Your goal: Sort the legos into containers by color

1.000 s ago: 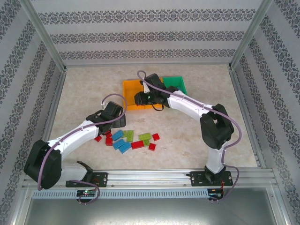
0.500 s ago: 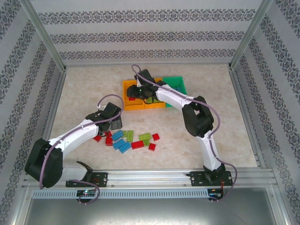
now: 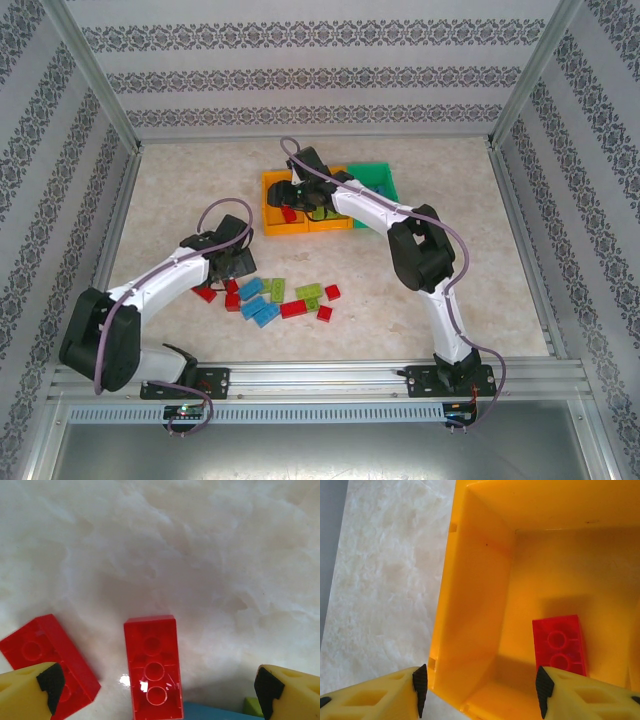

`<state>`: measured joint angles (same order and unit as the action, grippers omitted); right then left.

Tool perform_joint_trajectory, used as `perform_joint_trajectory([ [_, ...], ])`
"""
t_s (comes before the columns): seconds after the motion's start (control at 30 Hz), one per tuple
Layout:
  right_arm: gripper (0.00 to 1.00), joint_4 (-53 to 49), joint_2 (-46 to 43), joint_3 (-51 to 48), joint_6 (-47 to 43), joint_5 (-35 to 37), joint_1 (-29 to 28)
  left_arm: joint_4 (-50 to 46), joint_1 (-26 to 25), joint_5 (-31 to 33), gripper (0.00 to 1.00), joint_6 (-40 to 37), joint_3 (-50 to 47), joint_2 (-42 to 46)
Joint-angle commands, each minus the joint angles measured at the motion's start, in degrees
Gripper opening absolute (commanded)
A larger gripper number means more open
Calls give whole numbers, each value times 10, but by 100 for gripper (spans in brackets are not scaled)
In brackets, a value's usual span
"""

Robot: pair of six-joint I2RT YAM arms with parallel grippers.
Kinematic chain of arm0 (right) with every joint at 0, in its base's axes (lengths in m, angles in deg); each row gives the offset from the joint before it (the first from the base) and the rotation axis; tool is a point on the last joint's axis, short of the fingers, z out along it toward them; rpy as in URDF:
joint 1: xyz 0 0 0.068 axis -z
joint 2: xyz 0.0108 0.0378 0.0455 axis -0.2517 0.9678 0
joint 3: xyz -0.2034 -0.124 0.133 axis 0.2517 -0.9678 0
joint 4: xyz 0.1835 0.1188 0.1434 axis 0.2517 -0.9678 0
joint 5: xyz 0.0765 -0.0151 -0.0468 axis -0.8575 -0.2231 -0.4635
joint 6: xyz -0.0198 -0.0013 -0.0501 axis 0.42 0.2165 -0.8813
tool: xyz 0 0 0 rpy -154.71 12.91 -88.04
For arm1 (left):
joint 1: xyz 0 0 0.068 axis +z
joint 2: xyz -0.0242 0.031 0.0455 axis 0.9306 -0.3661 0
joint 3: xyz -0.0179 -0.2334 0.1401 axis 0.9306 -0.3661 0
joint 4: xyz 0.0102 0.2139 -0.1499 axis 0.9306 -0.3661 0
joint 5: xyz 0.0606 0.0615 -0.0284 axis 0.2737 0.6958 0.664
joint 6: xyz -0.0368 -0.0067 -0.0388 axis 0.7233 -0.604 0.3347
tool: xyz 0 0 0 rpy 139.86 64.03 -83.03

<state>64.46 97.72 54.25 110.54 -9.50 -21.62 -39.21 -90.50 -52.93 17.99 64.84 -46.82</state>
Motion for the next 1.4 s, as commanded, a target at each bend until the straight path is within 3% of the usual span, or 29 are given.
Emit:
perform_joint_trajectory([
  [0.0, 62, 9, -39, -10, -5, 13, -6, -20, 15, -36, 99, 10, 13, -29],
  [0.27, 67, 54, -119, -87, -22, 17, -7, -9, 25, -49, 100, 14, 16, -54],
  [0.6, 70, 65, -213, -206, -34, 52, 16, 3, 29, -59, 93, 6, 29, -87],
  [0.87, 71, 72, -274, -306, -29, 66, 49, 16, 31, -73, 73, -3, 37, -104],
  [1.07, 71, 76, -312, -368, -27, 76, 70, 27, 31, -82, 46, -7, 39, -118],
  [1.37, 72, 72, -370, -431, -33, 106, 82, 27, 31, -73, 25, -18, 48, -113],
])
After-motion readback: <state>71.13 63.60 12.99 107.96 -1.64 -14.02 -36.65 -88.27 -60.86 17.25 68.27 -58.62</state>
